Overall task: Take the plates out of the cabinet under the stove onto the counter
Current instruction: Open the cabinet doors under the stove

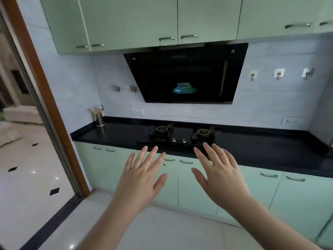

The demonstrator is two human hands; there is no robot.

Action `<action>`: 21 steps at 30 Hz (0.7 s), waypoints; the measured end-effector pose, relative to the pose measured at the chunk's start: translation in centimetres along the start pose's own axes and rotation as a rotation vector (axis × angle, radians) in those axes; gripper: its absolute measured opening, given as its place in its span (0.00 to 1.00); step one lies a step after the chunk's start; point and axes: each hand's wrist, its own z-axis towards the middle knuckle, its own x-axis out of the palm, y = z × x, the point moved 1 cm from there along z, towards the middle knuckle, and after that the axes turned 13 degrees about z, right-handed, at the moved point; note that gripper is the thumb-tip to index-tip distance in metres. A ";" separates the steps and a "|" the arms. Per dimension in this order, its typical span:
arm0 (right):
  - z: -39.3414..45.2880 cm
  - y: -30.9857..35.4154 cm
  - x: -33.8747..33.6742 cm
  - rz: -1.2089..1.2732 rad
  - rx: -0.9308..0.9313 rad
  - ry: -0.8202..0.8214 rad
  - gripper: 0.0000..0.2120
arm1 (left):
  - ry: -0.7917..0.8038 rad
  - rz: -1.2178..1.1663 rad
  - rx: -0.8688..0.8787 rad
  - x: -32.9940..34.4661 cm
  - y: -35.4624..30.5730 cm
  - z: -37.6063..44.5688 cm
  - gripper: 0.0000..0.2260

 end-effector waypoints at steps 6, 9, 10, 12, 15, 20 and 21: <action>5.8 2.0 4.3 -0.006 0.074 0.093 0.31 | -0.013 -0.002 0.002 4.2 5.0 4.0 0.34; 7.5 1.4 6.4 0.002 0.089 0.108 0.31 | -0.034 -0.003 0.077 5.3 5.6 6.3 0.29; 7.9 1.0 6.9 0.000 0.097 0.122 0.31 | -0.050 -0.014 0.090 5.9 5.6 7.2 0.28; 8.6 -0.6 7.9 -0.013 0.106 0.129 0.30 | -0.062 -0.043 0.102 7.3 5.1 9.3 0.27; 9.6 -4.3 9.4 -0.038 0.147 0.164 0.29 | -0.059 -0.067 0.121 10.2 3.5 13.2 0.27; 11.7 -11.6 12.2 -0.036 0.270 0.233 0.30 | 0.002 -0.098 0.184 15.5 -1.1 19.8 0.27; 12.4 -12.9 12.6 -0.032 0.283 0.244 0.31 | 0.005 -0.103 0.192 16.2 -1.9 21.2 0.27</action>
